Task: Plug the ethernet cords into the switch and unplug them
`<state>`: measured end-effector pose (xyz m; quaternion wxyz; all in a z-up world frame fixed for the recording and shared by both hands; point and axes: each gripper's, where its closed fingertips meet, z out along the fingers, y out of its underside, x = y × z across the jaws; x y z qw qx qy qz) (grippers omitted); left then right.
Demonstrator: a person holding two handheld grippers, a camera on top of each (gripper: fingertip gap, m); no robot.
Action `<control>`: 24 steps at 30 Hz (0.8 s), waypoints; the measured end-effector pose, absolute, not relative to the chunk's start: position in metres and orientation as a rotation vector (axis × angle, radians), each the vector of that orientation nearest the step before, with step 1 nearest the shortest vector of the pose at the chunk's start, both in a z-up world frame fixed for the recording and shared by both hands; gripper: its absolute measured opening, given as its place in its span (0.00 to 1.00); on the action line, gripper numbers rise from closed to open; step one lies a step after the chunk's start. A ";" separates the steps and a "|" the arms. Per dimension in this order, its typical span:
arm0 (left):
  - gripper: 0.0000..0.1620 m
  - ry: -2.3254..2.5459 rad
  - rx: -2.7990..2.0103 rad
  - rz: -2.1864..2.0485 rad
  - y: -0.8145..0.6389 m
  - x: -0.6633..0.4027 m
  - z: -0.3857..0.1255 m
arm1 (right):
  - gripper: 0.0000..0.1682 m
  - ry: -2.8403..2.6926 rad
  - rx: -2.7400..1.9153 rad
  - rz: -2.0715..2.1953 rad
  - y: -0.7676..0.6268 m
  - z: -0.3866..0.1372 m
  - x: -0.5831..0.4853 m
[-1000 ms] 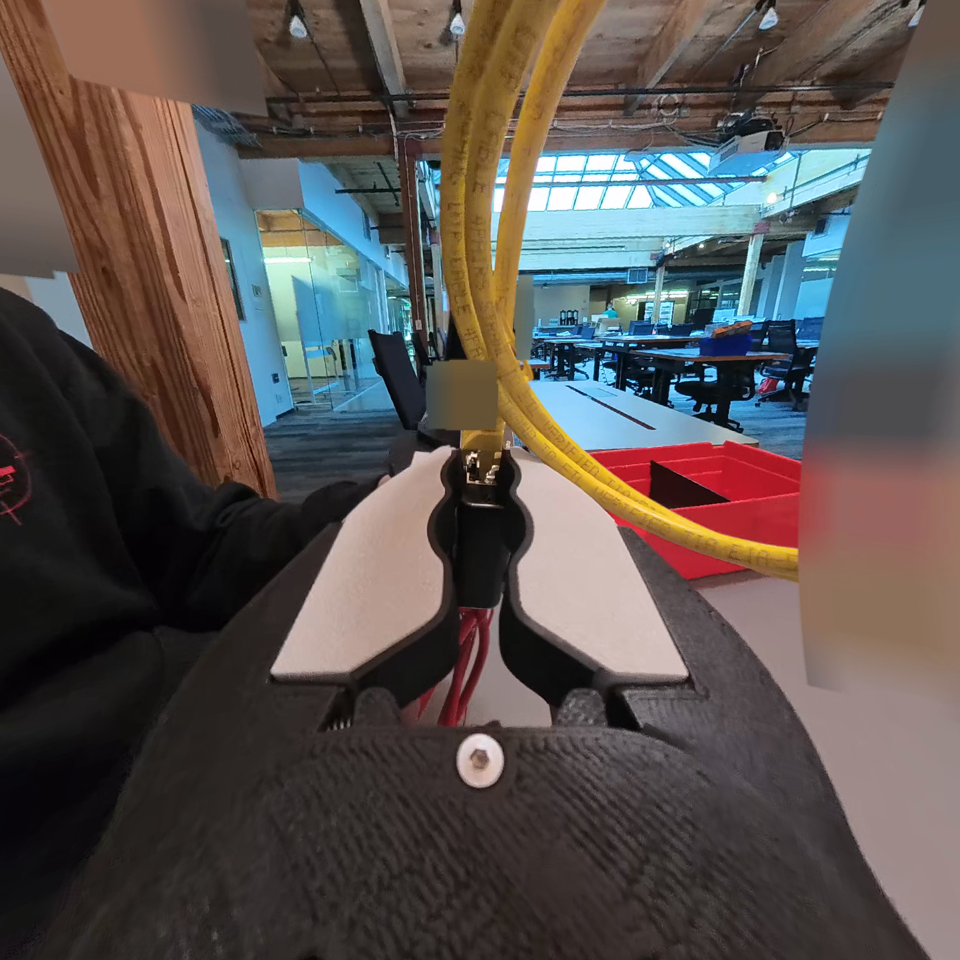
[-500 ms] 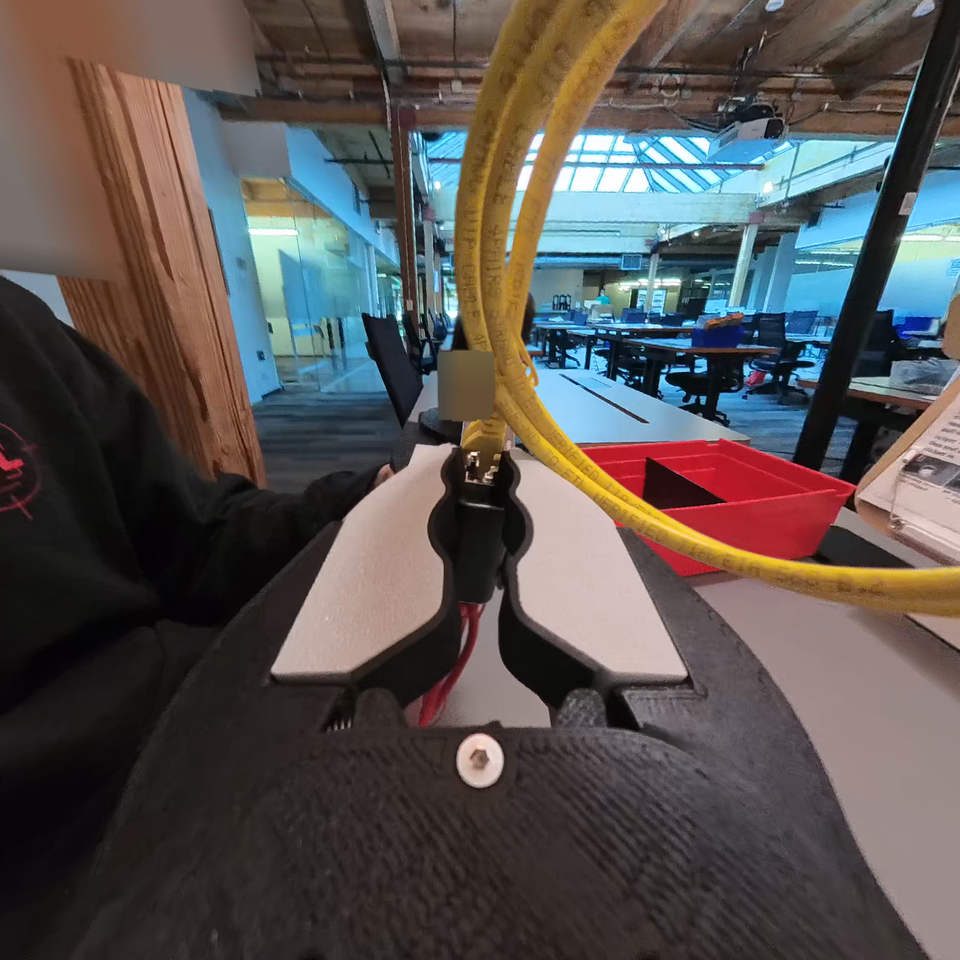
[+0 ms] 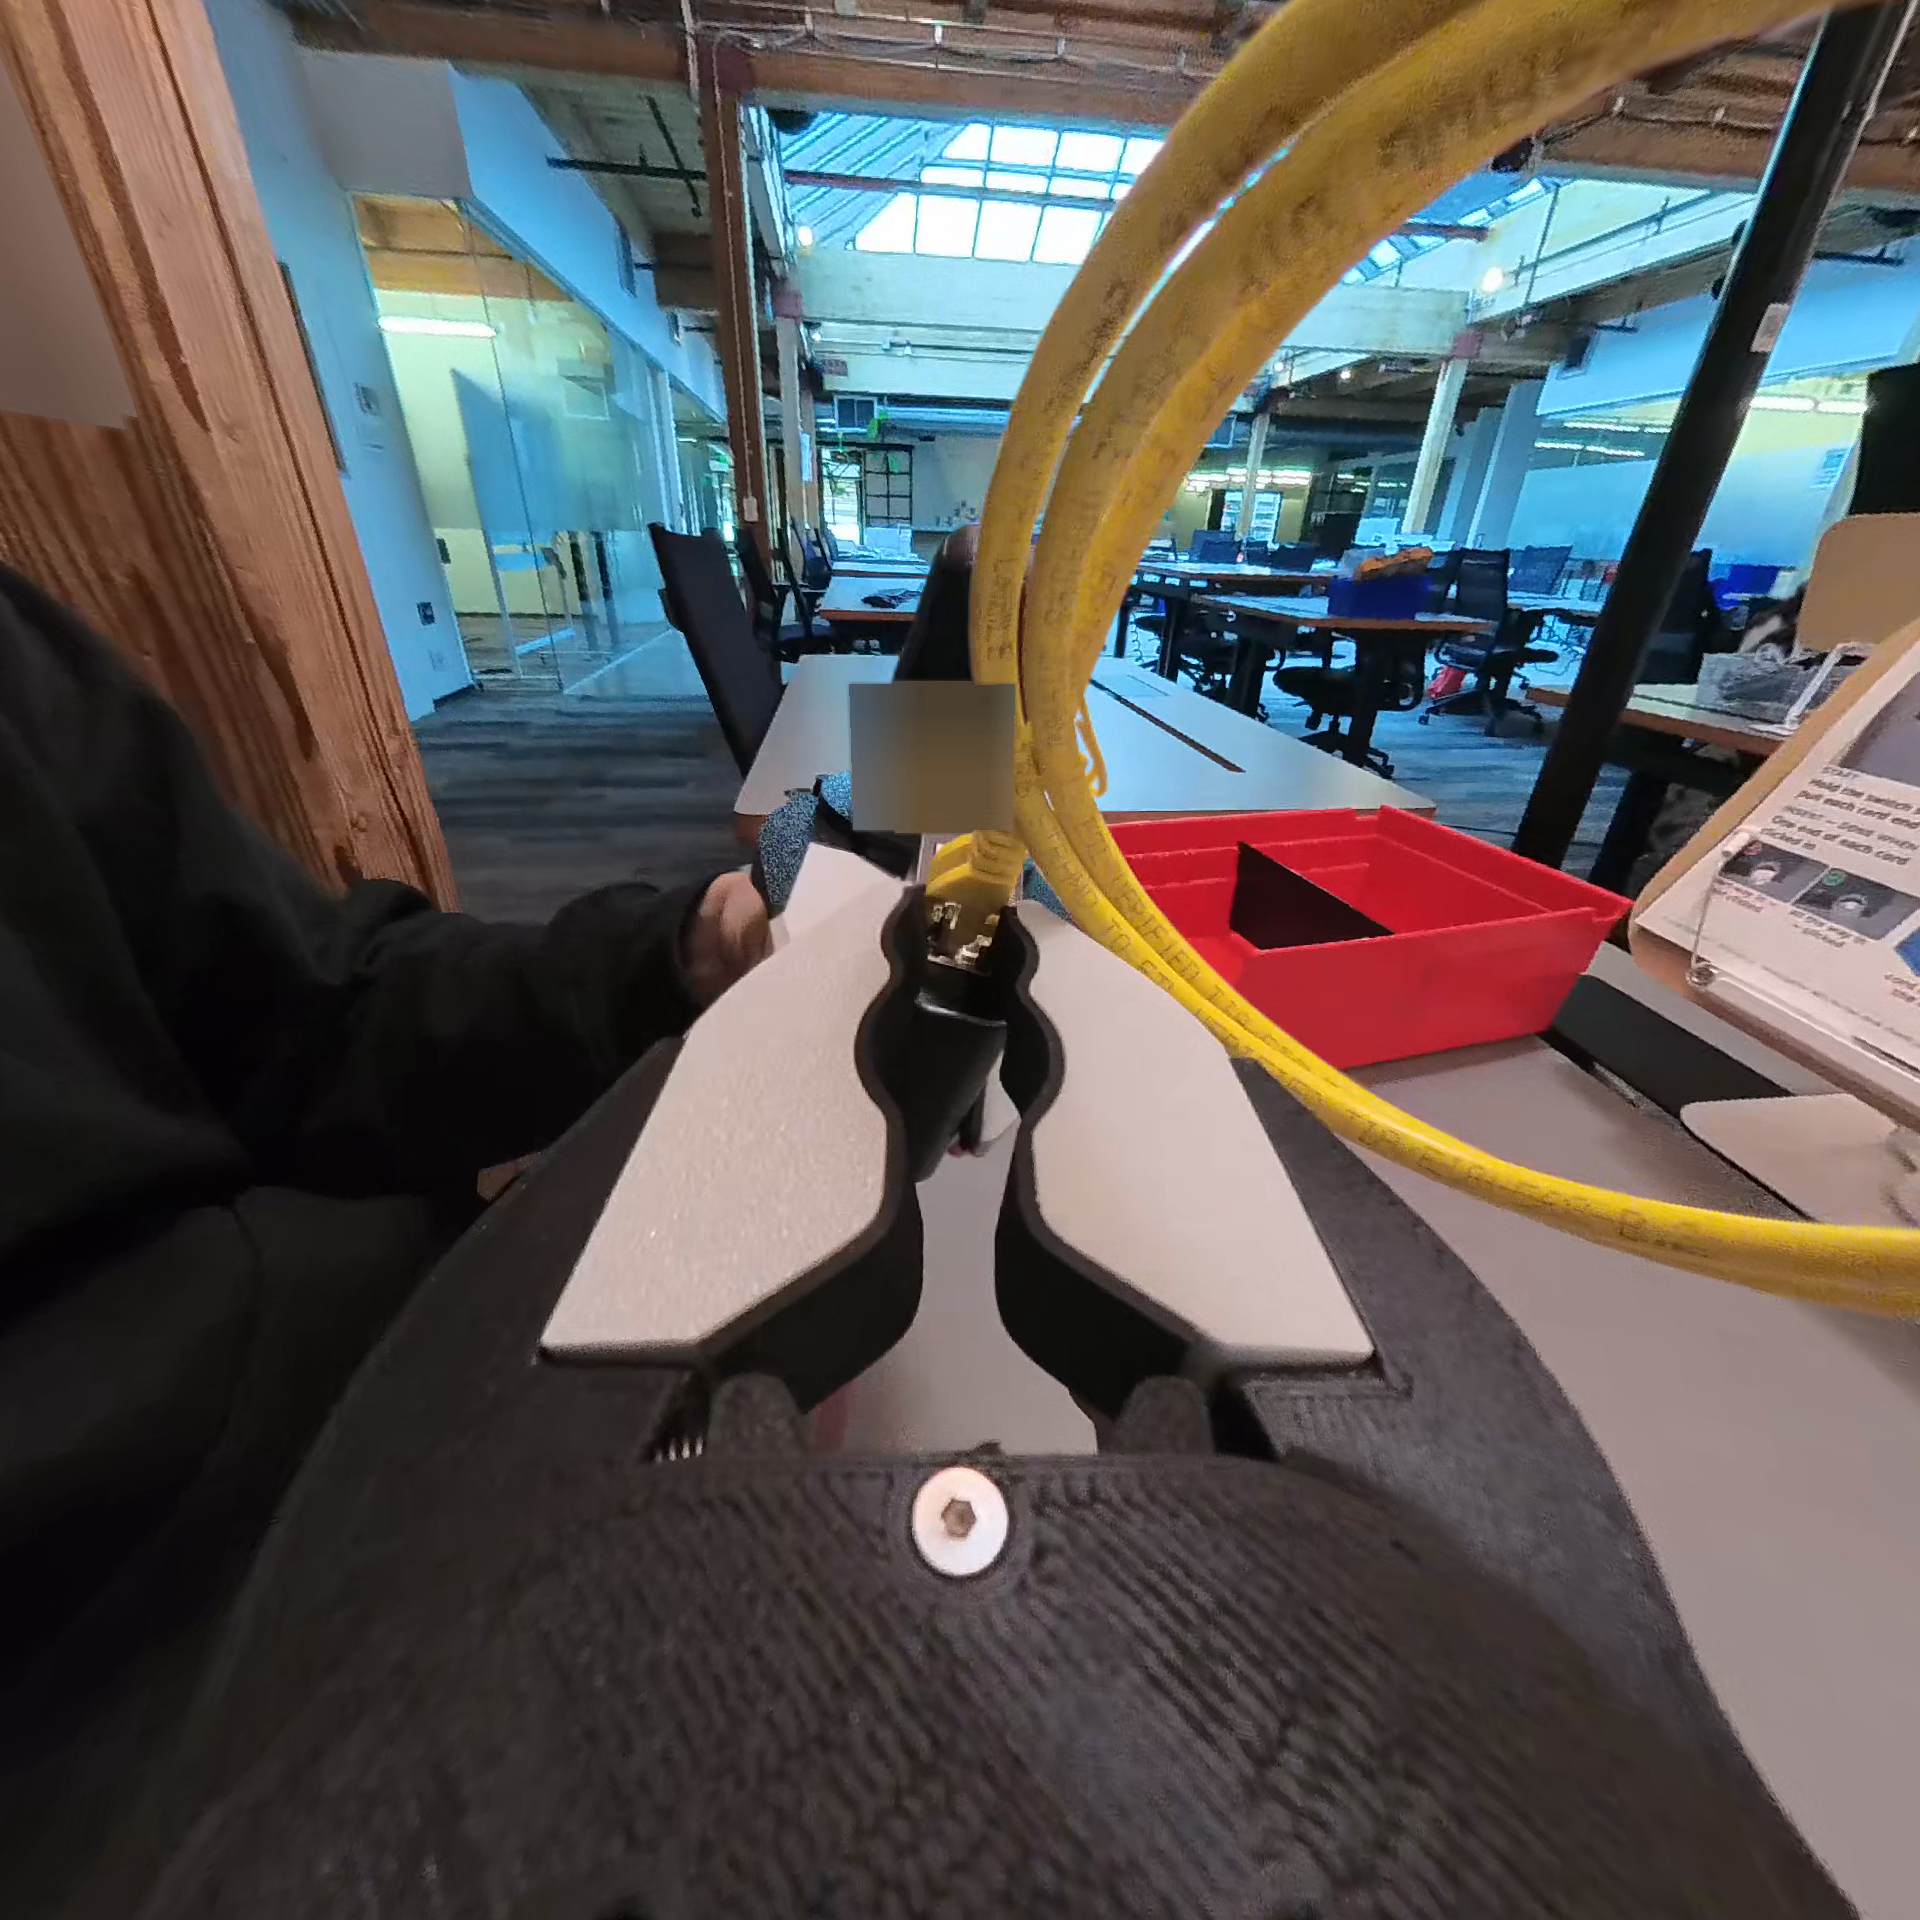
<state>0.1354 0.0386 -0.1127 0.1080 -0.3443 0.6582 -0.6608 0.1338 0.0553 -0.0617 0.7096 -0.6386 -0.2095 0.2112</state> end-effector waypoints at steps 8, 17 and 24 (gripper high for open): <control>0.17 1.916 -1.031 -2.072 0.034 0.134 -0.114 | 0.08 -0.459 -1.437 0.448 0.056 -0.064 0.135; 0.17 1.955 -0.991 -1.804 0.048 0.137 -0.120 | 0.09 -0.360 -1.367 0.644 0.063 -0.067 0.135; 0.17 1.943 -1.042 -1.876 0.044 0.143 -0.130 | 0.08 -0.337 -1.390 0.623 0.066 -0.073 0.141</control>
